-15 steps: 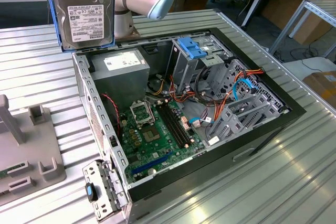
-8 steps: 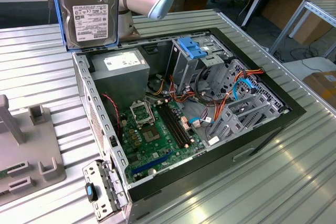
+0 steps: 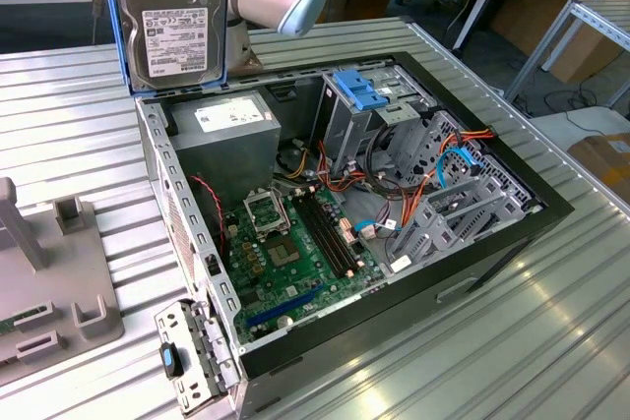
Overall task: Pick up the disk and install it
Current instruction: 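Pick up the disk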
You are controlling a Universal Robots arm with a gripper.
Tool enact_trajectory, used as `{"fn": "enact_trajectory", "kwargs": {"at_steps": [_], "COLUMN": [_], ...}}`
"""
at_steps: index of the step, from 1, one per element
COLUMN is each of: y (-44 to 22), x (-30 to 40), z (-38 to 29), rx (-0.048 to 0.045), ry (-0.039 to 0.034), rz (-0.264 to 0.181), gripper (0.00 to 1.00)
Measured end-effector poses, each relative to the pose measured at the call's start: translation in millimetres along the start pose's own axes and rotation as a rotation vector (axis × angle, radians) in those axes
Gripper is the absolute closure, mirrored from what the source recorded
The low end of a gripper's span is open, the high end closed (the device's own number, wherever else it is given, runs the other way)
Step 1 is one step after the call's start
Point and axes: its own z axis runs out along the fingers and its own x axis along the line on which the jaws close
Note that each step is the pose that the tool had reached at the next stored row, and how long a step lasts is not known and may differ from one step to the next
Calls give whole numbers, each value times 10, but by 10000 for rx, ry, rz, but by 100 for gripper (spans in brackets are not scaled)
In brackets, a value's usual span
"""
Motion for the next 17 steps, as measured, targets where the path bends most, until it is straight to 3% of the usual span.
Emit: {"fn": "enact_trajectory", "kwargs": {"at_steps": [4,17], "y": [-29,-34], "x": [0,0], "z": [0,0], "rx": [1,1], "ry": [-1,-1], "rz": [1,0], "gripper": [63,63]}}
